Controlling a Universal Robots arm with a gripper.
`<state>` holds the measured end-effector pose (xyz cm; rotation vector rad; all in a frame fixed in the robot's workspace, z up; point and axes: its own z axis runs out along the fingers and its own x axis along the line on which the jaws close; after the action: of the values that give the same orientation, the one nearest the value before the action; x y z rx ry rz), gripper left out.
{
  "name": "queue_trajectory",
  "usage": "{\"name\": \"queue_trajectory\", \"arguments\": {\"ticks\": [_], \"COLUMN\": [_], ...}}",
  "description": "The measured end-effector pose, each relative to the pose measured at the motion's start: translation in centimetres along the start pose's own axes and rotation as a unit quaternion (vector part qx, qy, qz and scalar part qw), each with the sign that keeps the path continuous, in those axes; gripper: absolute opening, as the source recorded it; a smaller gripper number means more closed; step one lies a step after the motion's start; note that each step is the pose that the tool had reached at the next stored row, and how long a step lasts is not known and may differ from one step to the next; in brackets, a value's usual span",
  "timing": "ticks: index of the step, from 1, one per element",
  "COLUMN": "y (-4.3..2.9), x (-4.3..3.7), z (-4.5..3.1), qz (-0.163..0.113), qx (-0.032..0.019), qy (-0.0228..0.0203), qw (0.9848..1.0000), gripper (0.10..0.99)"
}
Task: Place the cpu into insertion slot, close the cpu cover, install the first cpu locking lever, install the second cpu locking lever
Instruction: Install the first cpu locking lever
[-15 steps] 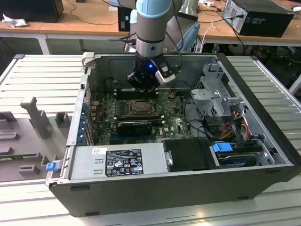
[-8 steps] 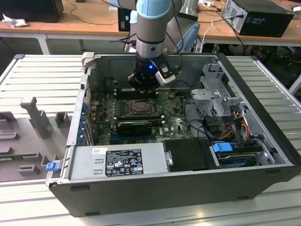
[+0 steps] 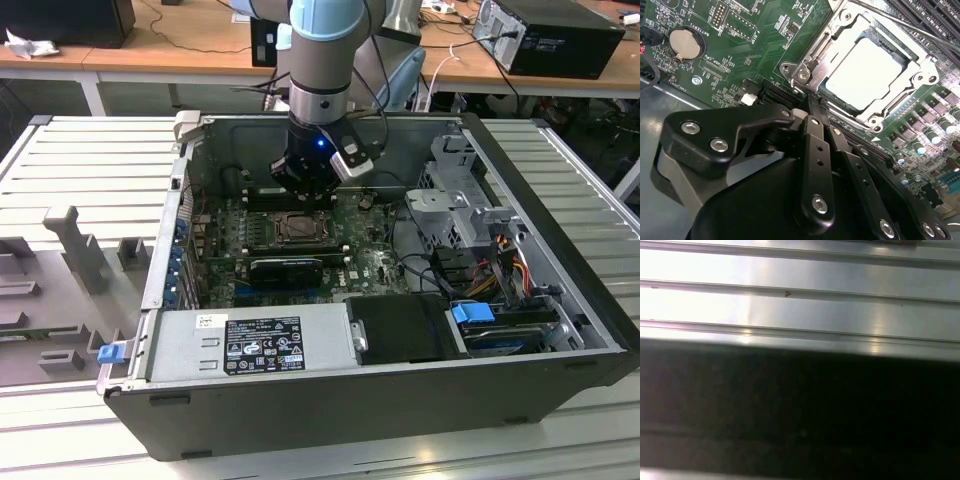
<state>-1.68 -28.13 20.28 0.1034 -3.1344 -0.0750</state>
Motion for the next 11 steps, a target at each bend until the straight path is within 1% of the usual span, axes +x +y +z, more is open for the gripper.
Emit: {"name": "queue_trajectory", "arguments": {"ticks": [5, 8, 9, 11], "y": [-0.02, 0.01, 0.03, 0.06], "x": [0.02, 0.00, 0.00, 0.01], "z": [0.18, 0.05, -0.68, -1.39], "qz": [0.000, 0.000, 0.000, 0.000], "qx": [0.0003, -0.0006, -0.0002, -0.0002], "qy": [0.0003, -0.0002, 0.0001, 0.0001], "qw": [1.0000, 1.0000, 1.0000, 1.0000], "gripper": [0.106, 0.106, 0.106, 0.106]}}
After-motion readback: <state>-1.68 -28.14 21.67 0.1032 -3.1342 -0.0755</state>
